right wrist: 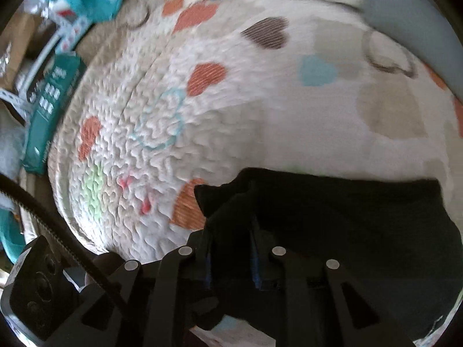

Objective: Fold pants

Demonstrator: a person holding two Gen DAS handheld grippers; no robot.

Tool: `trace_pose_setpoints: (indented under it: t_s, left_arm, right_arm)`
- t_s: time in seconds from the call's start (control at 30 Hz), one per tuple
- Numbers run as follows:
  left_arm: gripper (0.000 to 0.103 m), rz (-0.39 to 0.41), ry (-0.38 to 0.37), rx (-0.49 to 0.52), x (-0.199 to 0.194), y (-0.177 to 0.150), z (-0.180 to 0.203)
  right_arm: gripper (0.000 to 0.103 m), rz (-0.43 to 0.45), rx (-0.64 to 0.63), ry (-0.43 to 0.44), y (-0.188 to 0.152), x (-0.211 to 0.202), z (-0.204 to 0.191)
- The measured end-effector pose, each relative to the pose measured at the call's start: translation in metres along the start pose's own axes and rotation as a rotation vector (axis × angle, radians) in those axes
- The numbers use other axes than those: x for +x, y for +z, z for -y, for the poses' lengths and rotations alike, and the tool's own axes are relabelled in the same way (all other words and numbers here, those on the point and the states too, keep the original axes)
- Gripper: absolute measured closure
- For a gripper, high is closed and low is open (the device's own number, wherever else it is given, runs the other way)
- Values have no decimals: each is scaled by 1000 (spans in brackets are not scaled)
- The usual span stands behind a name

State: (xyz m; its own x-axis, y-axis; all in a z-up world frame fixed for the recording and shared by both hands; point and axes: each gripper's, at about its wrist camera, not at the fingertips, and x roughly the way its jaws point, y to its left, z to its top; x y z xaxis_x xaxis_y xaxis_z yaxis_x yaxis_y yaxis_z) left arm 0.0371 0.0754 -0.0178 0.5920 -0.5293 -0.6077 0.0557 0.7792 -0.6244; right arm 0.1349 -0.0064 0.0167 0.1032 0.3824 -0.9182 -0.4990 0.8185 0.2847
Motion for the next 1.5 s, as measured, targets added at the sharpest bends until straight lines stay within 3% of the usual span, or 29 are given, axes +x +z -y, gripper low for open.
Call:
trace_pose_setpoints:
  t_s: [0.23, 0.33, 0.37, 0.47, 0.5, 0.6, 0.7, 0.77, 0.83, 1.0, 1.03, 1.07, 1.13, 1.17, 1.2, 1.23, 1.27, 1.33, 1.43, 1.5]
  left_arm:
    - [89, -102, -9, 119, 61, -17, 75]
    - [89, -158, -35, 166, 70, -34, 94]
    - [89, -167, -37, 185, 68, -38, 97]
    - [88, -174, -38, 222, 54, -43, 101]
    - [88, -173, -39, 224, 46, -43, 99]
    - [81, -143, -8, 200, 26, -40, 86]
    - [77, -100, 79, 172, 19, -24, 67]
    - [77, -98, 124, 135, 25, -17, 55]
    - [77, -107, 135, 115, 36, -15, 51]
    - [77, -177, 192, 117, 70, -27, 45]
    - [77, -176, 194, 122, 70, -30, 45]
    - [77, -174, 190, 123, 67, -31, 44]
    - [73, -169, 161, 115, 60, -29, 42]
    - [68, -164, 159, 113, 56, -29, 42]
    - [64, -152, 168, 112, 53, -25, 39]
    - [62, -146, 175, 112, 52, -22, 37]
    - [62, -144, 178, 109, 53, -20, 35]
    - [62, -146, 180, 95, 55, -16, 31]
    - [61, -152, 156, 86, 60, -18, 31]
    - [56, -156, 154, 88, 70, -25, 35]
  right_arm:
    - [82, 66, 181, 7, -45, -27, 104]
    - [81, 81, 259, -51, -67, -24, 153]
    - [81, 88, 280, -31, -71, -21, 162]
    - [80, 141, 329, 104, -82, -25, 187]
    - [75, 151, 339, 118, -84, -28, 190]
    - [60, 223, 358, 66, -93, -55, 202]
    - [58, 314, 385, 36, -105, -81, 213]
    - [58, 352, 395, 113, -113, -87, 209]
    - [58, 362, 401, 251, -118, -84, 203]
    - [58, 298, 466, 574, -126, -40, 187]
    - [58, 284, 482, 562, -129, -32, 185]
    - [61, 271, 502, 485, -133, -26, 189]
    - [75, 277, 515, 417, -141, -23, 197]
    - [75, 285, 521, 410, -145, -25, 202]
    - [74, 303, 537, 348, -151, -30, 208]
    - [71, 318, 550, 229, -159, -36, 214]
    - [71, 327, 553, 179, -161, -39, 218]
    - [66, 357, 574, 194, -173, -49, 226]
    - [63, 404, 505, 131, -172, -71, 213]
    - [52, 386, 436, 189, -155, -78, 197]
